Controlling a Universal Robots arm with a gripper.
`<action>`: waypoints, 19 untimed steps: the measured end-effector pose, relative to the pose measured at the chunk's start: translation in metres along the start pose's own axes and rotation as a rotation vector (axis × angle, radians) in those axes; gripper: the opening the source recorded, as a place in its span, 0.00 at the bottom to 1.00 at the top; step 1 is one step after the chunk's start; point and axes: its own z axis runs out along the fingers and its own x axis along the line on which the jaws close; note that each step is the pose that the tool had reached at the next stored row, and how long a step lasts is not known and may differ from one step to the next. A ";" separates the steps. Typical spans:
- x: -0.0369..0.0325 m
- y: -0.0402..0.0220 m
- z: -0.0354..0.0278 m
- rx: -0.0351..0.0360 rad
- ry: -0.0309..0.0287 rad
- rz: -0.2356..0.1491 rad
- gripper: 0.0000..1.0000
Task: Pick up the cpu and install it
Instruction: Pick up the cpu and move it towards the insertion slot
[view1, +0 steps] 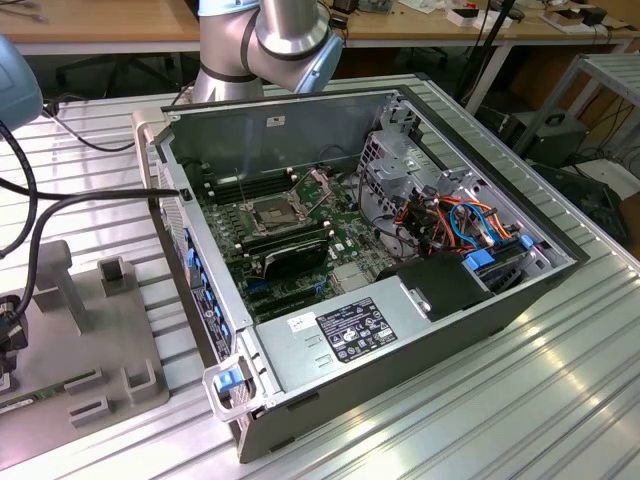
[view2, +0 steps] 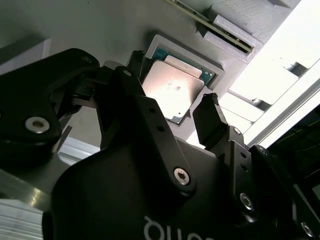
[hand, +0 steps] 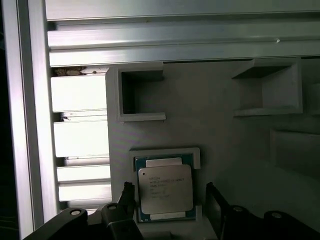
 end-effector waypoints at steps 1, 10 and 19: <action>0.0000 0.0001 0.0000 0.0000 0.0000 0.000 0.68; 0.0001 0.0014 0.0008 -0.0019 -0.0001 -0.017 0.68; 0.0004 0.0041 0.0038 -0.0018 0.0001 -0.019 0.68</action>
